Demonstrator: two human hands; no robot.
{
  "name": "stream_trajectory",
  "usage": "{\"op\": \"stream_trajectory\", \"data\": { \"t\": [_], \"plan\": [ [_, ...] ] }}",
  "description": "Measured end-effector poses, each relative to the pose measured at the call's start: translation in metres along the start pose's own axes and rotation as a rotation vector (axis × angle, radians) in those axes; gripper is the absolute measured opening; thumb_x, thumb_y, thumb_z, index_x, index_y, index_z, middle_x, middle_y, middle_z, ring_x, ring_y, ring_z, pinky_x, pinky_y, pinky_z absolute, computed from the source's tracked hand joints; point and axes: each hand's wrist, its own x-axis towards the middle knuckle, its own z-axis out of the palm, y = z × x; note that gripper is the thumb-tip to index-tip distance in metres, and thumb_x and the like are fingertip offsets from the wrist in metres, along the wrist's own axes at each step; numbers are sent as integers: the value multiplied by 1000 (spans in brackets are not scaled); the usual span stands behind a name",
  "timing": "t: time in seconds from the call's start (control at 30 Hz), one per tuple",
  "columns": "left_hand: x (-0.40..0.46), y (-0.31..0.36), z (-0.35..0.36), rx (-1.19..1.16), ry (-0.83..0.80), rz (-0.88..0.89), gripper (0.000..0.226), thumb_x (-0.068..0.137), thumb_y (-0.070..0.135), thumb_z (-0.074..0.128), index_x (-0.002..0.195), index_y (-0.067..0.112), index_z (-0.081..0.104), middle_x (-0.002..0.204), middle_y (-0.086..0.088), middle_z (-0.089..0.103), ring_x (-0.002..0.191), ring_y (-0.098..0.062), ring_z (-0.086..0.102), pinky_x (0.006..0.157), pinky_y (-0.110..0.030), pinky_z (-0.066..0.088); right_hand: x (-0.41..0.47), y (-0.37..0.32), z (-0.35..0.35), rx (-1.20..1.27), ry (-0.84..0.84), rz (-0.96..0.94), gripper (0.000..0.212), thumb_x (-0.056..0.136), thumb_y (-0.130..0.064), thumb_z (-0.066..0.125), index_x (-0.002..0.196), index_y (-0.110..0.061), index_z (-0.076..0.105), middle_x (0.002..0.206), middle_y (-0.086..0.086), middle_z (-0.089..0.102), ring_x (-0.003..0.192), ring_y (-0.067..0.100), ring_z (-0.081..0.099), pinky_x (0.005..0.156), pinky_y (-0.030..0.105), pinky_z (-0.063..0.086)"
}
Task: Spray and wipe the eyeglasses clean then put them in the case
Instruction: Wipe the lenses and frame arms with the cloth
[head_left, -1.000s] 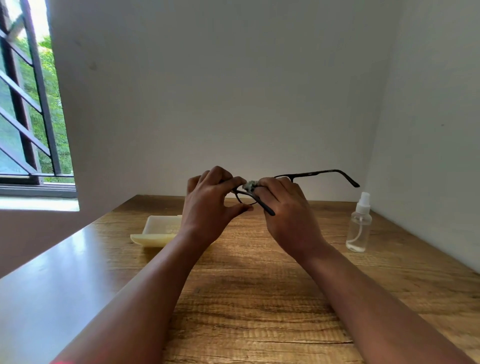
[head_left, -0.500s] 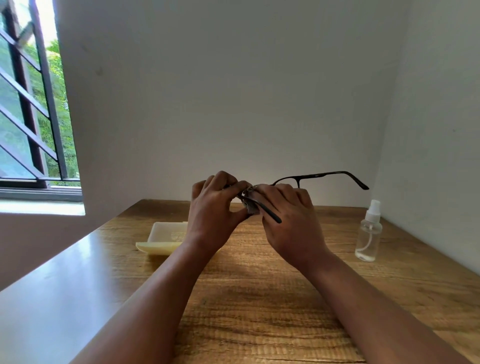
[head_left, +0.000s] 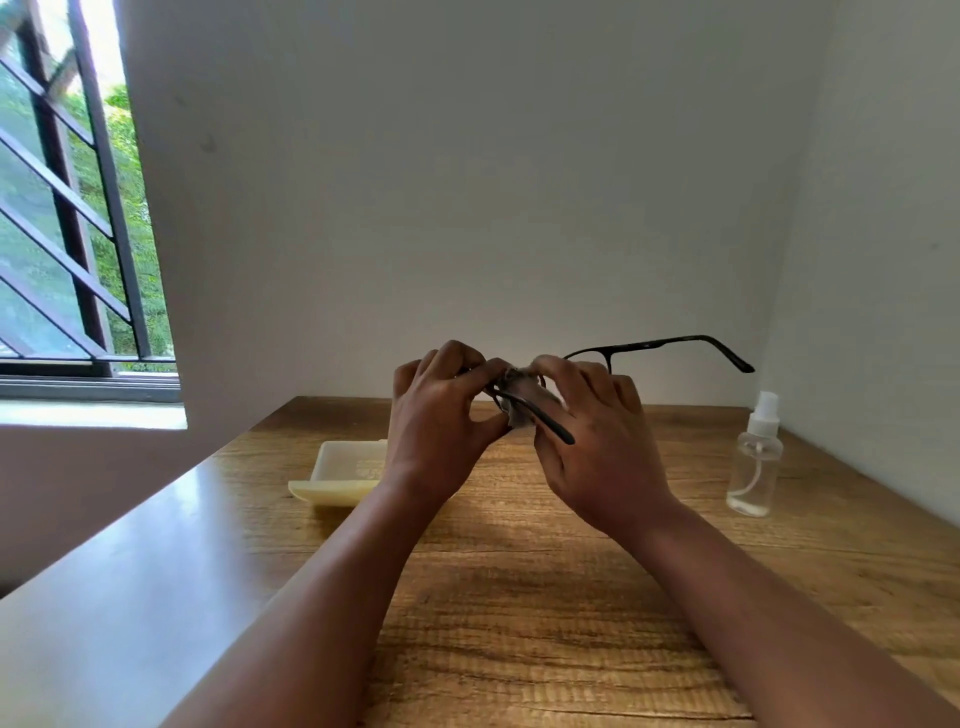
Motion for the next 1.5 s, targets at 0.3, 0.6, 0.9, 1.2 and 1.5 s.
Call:
{"op": "stream_trajectory", "data": {
  "t": [0.3, 0.6, 0.9, 1.2, 1.5],
  "plan": [
    [1, 1, -1, 14, -5, -5, 45, 70, 43, 81, 111, 27, 72, 99, 7, 59, 99, -14, 57, 91, -31, 31, -2, 1, 1, 20, 25, -8, 33, 82, -17, 50, 111, -13, 64, 115, 6, 55, 101, 23, 48, 76, 37, 42],
    [1, 0, -3, 29, 0, -16, 45, 69, 34, 84, 111, 24, 72, 100, 5, 60, 98, -17, 57, 89, -30, 30, -4, 3, 4, 25, -1, 38, 49, 86, -20, 48, 135, -22, 51, 118, 6, 52, 97, 25, 51, 73, 39, 46],
    [2, 0, -3, 23, 13, -11, 43, 68, 38, 80, 108, 24, 72, 98, 4, 60, 97, -18, 59, 89, -32, 31, -5, 3, 7, 112, 25, -36, 53, 84, -13, 57, 136, -19, 49, 119, 9, 54, 97, 25, 51, 73, 39, 49],
    [1, 1, -3, 15, 18, -18, 46, 67, 42, 83, 109, 26, 72, 99, 5, 60, 98, -17, 59, 89, -36, 33, -3, 7, 2, 111, 86, 18, 31, 83, -11, 63, 114, -14, 67, 103, 5, 59, 90, 24, 54, 68, 38, 48],
    [1, 2, -2, 11, 14, -8, 41, 69, 35, 79, 109, 26, 72, 99, 5, 61, 99, -17, 59, 89, -33, 30, -4, 6, 4, 125, 38, -93, 39, 86, -13, 55, 124, -14, 62, 113, 8, 60, 96, 25, 53, 74, 36, 47]
  ]
}}
